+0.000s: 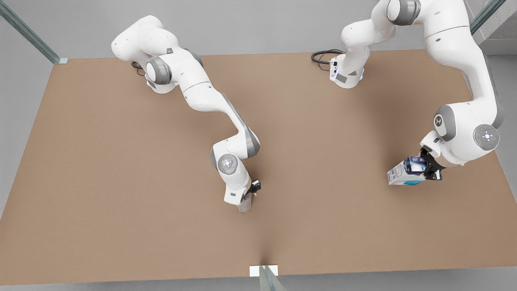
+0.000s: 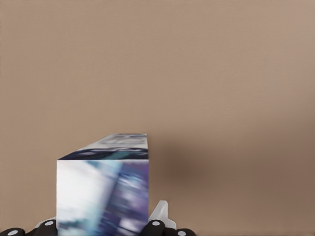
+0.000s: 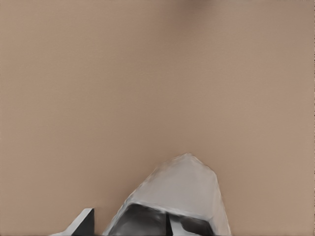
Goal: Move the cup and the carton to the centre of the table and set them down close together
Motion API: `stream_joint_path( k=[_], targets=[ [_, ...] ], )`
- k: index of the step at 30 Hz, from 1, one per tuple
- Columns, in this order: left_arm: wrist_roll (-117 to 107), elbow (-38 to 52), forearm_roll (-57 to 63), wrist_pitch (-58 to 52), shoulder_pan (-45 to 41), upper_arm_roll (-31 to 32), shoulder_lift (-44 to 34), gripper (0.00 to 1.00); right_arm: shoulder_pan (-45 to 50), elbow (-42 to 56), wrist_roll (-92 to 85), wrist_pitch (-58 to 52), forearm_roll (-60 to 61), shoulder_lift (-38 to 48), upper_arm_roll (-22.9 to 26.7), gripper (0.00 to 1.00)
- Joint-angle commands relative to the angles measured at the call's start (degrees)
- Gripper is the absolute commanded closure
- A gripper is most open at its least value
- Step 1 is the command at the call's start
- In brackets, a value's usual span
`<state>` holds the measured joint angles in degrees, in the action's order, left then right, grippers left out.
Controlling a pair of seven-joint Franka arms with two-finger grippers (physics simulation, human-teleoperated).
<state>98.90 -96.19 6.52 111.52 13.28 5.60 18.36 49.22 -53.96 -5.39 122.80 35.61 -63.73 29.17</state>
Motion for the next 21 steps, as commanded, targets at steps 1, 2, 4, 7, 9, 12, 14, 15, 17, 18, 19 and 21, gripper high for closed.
stream_joint_path(
  k=[1,2,4,7,9,12,14,15,17,18,19,21],
  targets=[
    [-0.02,0.13,0.78,-0.6,-0.01,0.02,0.01,0.61,0.0,0.0,-0.23,-0.02,0.42,0.01,0.01,0.0],
    [-0.11,0.3,0.78,-0.78,-0.28,-0.07,0.01,0.61,0.0,0.0,-0.23,0.07,0.42,0.01,0.01,0.0],
    [-0.11,0.48,0.78,-0.96,-0.36,-0.07,0.1,0.61,0.0,0.0,-0.23,-0.02,0.42,0.01,0.01,0.0],
    [-0.11,0.48,0.78,-0.96,-0.36,-0.07,0.36,0.61,-0.17,0.0,-0.23,-0.02,0.42,0.1,0.1,0.0],
    [-0.11,0.83,0.78,-1.31,-0.45,0.02,0.36,0.6,-0.44,0.0,-0.32,-0.1,0.42,0.27,0.1,0.0],
    [0.06,1.62,0.78,-1.39,-0.98,-0.07,0.63,0.6,-0.7,0.0,-0.41,-0.19,0.42,0.36,0.1,0.0],
    [-0.02,1.71,0.78,-1.66,-0.98,0.02,0.71,0.6,-0.79,0.09,-0.41,-0.1,0.42,0.36,0.1,0.0],
    [-0.02,1.62,0.78,-1.75,-1.16,-0.07,0.63,0.6,-0.7,0.0,-0.41,-0.1,0.42,0.36,0.1,0.0],
    [-0.11,2.06,0.78,-2.19,-1.42,-0.07,0.72,0.6,-0.61,0.0,-0.14,-0.28,0.42,0.53,0.1,0.0],
    [-0.02,2.06,0.78,-2.19,-1.42,-0.07,0.71,0.6,-0.52,0.0,0.12,-0.45,0.42,0.89,0.1,0.0],
    [-0.11,2.06,0.87,-2.19,-1.42,-0.07,0.72,0.6,-0.61,0.0,0.21,-0.81,0.42,1.67,0.01,0.0],
    [-0.11,2.15,0.78,-2.19,-1.77,-0.07,0.72,0.6,-0.53,-0.18,0.3,-1.07,0.42,3.35,-0.08,0.0]
  ],
)
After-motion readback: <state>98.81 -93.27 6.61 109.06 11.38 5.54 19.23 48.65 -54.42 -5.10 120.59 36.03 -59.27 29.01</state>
